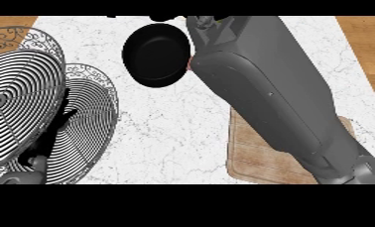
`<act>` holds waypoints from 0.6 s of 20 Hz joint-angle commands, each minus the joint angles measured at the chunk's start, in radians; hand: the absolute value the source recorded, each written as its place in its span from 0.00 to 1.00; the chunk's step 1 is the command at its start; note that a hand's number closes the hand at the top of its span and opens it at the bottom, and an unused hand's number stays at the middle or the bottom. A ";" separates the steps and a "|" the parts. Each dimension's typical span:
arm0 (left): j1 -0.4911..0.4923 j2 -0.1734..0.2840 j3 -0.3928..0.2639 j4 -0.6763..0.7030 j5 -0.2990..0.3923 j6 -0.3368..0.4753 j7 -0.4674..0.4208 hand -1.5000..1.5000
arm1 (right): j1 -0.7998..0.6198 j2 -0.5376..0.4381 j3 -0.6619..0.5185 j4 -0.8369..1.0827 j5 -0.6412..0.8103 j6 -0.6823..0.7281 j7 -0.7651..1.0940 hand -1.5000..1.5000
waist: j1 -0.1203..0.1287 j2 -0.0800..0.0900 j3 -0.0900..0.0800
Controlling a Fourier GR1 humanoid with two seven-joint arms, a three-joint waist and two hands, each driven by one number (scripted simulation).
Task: Pick the pear from the cutting board and place it in the pot
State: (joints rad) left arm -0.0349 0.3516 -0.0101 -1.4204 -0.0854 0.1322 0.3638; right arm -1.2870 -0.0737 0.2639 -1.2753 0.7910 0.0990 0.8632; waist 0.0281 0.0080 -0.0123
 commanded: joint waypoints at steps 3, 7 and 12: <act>-0.102 0.048 0.056 -0.015 0.006 -0.003 0.045 0.50 | -0.105 0.071 -0.046 0.271 -0.035 -0.031 -0.077 1.00 | 0.007 0.002 0.011; -0.056 0.061 0.061 -0.036 0.021 -0.028 0.003 0.50 | -0.106 0.073 -0.029 0.437 -0.083 -0.075 -0.148 1.00 | 0.029 0.005 0.011; -0.052 0.008 0.008 -0.044 -0.025 0.010 -0.008 0.50 | -0.079 0.073 -0.029 0.554 -0.245 -0.196 -0.160 0.00 | 0.042 0.006 0.011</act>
State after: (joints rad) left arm -0.0595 0.3416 -0.0208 -1.4111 -0.0976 0.1239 0.3384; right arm -1.3724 -0.0047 0.2299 -0.8200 0.6325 -0.0466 0.7407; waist 0.0585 0.0172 -0.0120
